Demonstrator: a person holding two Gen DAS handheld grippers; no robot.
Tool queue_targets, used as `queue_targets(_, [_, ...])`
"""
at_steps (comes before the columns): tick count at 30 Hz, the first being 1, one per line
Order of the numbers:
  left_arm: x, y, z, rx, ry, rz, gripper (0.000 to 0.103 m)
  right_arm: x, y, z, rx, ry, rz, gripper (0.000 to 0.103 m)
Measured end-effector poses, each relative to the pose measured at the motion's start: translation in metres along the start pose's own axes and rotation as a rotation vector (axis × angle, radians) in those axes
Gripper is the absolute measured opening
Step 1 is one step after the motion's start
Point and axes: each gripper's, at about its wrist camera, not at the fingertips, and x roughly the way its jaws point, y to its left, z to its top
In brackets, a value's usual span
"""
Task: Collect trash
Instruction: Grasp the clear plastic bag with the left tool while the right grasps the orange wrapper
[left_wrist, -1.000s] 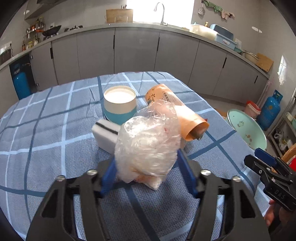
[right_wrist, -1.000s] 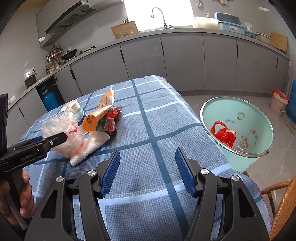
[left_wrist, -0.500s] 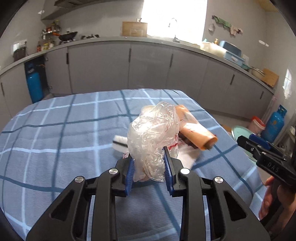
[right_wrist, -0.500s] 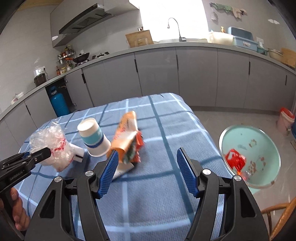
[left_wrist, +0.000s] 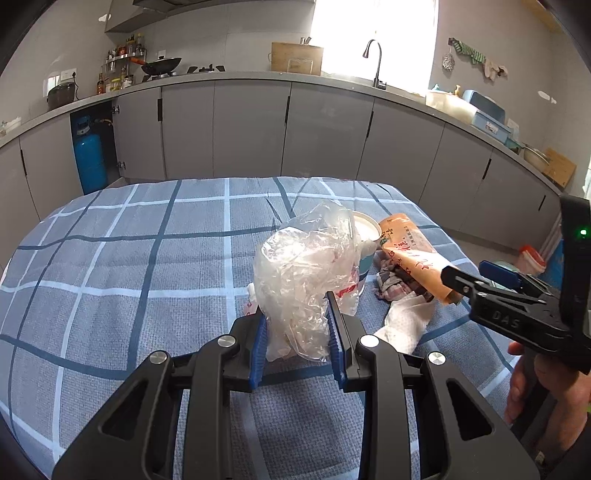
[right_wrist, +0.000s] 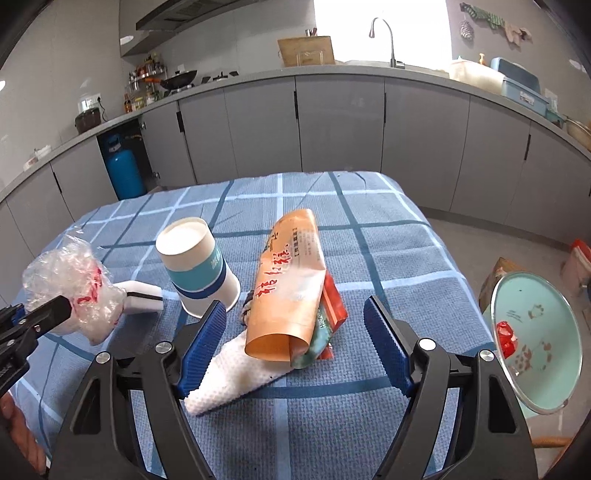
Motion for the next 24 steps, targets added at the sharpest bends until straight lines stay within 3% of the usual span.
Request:
queue_targets(2, [0.001, -0.002, -0.001, 0.003, 0.005, -0.006, 0.029, 0.004, 0.001, -0.003, 0.001, 0.018, 0.005, 0.072])
queue_targets(3, [0.001, -0.001, -0.001, 0.003, 0.005, -0.007, 0.029, 0.006, 0.001, -0.005, 0.001, 0.029, 0.009, 0.055])
queue_targets(5, [0.0, 0.001, 0.0, -0.003, 0.003, -0.013, 0.029, 0.009, -0.001, -0.008, 0.004, 0.057, 0.031, 0.035])
queue_targets(8, [-0.002, 0.005, 0.003, -0.012, -0.008, -0.017, 0.029, 0.001, -0.003, -0.013, -0.004, 0.049, 0.043, 0.022])
queue_targets(18, [-0.012, 0.009, 0.004, -0.025, -0.029, -0.019, 0.029, -0.05, -0.042, -0.026, 0.114, -0.08, 0.026, 0.017])
queue_targets(24, [-0.018, 0.011, 0.008, -0.032, -0.04, -0.022, 0.029, -0.06, -0.049, -0.031, 0.132, -0.099, 0.024, 0.017])
